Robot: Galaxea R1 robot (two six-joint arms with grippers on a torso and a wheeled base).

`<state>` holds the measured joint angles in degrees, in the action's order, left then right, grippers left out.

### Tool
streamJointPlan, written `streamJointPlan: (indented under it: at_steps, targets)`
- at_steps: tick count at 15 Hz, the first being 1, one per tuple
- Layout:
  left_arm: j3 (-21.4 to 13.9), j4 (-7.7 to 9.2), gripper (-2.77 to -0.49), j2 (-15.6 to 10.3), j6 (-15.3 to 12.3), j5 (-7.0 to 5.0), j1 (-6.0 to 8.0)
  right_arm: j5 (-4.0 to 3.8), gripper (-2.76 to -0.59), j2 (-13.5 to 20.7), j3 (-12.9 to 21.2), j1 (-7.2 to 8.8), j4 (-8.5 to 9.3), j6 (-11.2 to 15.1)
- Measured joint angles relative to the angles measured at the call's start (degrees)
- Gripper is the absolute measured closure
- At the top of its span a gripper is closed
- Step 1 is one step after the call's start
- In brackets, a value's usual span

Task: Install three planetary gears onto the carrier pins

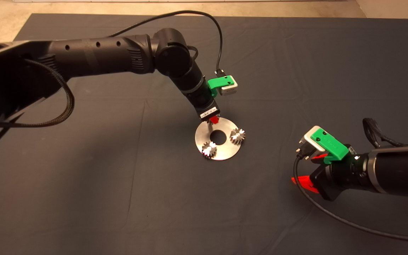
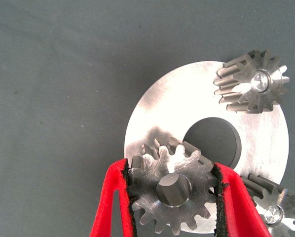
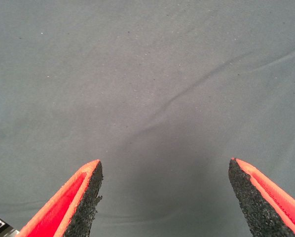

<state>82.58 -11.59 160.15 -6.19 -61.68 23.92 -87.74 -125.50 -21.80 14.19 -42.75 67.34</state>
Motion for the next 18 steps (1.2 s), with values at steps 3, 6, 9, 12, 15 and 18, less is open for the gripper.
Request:
streamJointPlan:
  at_steps: [3,6,9,12,15,18]
  targets:
    - [0.02,-0.97,-0.59,0.00,0.00,0.28,0.00,0.02,-1.89,0.00,0.00,0.00,0.04,0.00]
    - [0.05,-1.44,-0.59,0.02,0.17,0.61,-0.27,0.04,-1.89,0.00,0.00,0.00,0.15,0.00]
    - [0.63,-1.67,-0.59,0.27,1.69,0.89,-0.38,0.06,-1.89,0.00,0.00,0.00,0.18,0.00]
    - [0.69,-1.74,-0.59,0.35,2.12,1.51,-1.32,0.02,-1.89,0.00,0.00,0.00,0.22,0.00]
    - [0.69,-1.74,-0.59,0.35,2.18,1.55,-1.34,0.04,-1.89,0.00,0.00,0.00,0.22,0.00]
    - [1.35,-1.71,-0.59,0.52,2.61,1.74,-1.32,0.03,-1.89,0.00,0.00,0.02,0.22,0.00]
